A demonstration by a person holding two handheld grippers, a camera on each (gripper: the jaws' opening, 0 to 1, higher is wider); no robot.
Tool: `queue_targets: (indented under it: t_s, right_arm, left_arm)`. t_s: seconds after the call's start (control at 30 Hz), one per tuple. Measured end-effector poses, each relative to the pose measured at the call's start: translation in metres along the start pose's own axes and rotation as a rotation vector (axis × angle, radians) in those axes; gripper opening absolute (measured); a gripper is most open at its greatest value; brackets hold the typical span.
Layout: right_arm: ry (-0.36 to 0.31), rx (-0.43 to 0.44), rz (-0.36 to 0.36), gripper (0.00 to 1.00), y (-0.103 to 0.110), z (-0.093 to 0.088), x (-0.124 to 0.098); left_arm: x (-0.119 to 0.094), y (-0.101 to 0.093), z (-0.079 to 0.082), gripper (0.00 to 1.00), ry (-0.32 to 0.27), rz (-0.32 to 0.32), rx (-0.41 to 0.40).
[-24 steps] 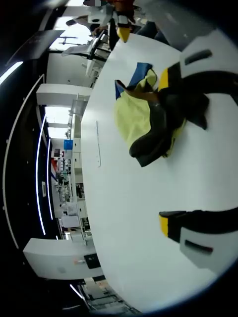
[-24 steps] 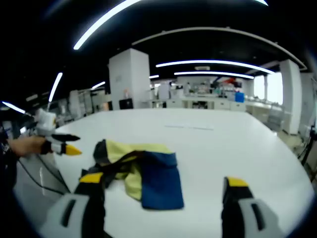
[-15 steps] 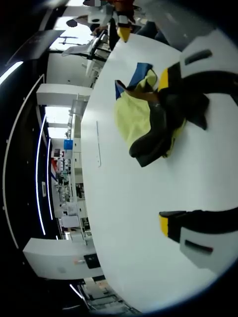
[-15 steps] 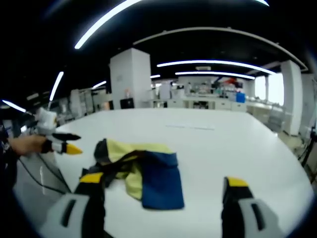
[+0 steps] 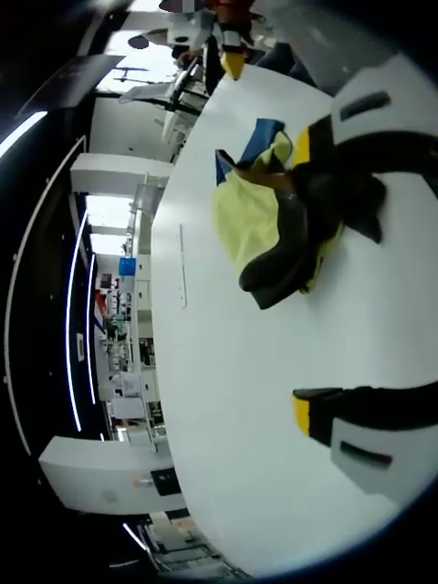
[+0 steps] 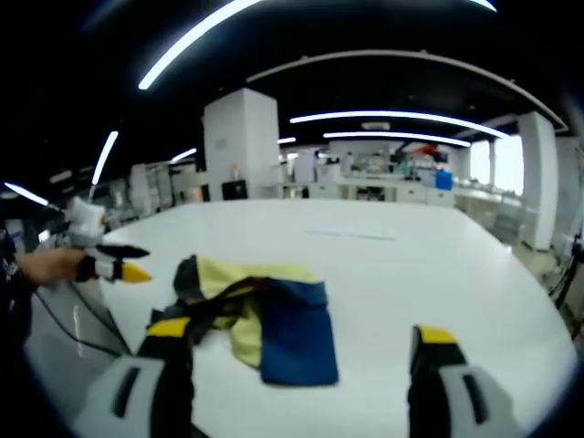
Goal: Fold the garment on the visible template until the final outline fits inside the template.
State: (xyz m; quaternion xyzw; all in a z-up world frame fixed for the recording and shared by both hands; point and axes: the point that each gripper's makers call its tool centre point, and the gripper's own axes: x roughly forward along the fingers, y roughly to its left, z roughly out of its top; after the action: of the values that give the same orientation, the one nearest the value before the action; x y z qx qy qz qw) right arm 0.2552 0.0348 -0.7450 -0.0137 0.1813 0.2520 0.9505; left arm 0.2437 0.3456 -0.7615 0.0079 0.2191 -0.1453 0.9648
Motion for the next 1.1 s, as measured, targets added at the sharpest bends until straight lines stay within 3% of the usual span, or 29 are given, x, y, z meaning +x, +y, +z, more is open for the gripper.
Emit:
queue_targets:
  t_s: [0.43,0.63,0.93,1.1]
  right_arm:
    - [-0.042,-0.018,-0.002,0.96,-0.001,0.021,0.001]
    - [-0.037,-0.045,0.029,0.89,0.007,0.023,0.006]
    - [0.016,-0.139,0.075,0.75,0.018,0.022,0.024]
    - [0.036,-0.145,0.109,0.69,0.024,0.019,0.035]
  left_arm:
    - [-0.006,0.002,0.000,0.91,-0.009,-0.017,-0.025]
    - [-0.012,0.004,0.005,0.85,-0.018,-0.066,-0.005]
    - [-0.012,-0.006,-0.001,0.74,0.011,-0.199,-0.013]
    - [-0.009,-0.013,0.002,0.69,0.002,-0.238,0.036]
